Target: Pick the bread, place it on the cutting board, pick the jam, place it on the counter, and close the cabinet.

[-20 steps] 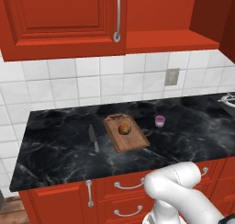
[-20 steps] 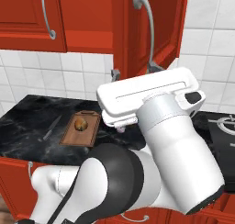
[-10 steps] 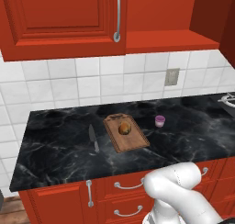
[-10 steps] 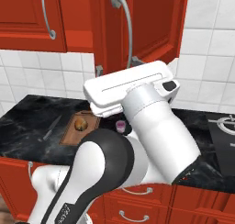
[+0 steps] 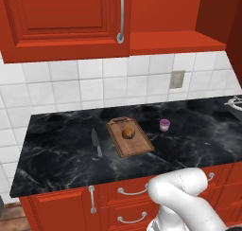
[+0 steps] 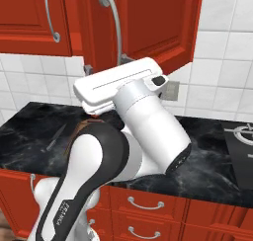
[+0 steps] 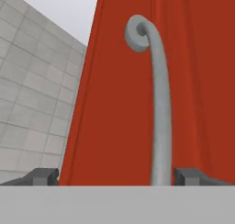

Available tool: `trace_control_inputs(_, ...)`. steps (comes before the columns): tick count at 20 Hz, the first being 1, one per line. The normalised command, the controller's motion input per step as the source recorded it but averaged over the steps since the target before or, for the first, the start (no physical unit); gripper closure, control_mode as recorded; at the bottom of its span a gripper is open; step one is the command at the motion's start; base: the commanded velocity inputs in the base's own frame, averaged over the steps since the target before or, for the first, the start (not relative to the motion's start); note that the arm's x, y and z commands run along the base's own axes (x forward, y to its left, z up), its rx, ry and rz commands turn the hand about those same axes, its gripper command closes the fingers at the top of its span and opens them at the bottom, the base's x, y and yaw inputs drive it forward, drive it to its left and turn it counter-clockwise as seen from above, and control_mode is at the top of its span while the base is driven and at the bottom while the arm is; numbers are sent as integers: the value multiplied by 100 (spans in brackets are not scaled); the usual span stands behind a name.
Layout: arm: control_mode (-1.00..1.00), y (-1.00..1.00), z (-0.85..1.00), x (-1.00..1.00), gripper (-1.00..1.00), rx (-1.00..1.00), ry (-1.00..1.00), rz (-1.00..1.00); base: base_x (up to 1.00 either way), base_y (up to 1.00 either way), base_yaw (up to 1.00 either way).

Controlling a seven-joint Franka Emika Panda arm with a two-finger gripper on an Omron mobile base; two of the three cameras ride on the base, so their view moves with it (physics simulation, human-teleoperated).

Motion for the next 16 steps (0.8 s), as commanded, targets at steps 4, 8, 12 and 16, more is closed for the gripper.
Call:
trace_control_inputs(4, -100, 29, 0, 51, -100, 0, 0, 7, 0, 0, 0)
trace_control_inputs(8, -100, 29, 0, 53, -100, 0, 0, 7, 0, 0, 0)
trace_control_inputs(12, -100, 29, 0, 57, -100, 0, 0, 7, 0, 0, 0)
trace_control_inputs(16, -100, 26, 0, 54, -100, 0, 0, 5, 0, 0, 0)
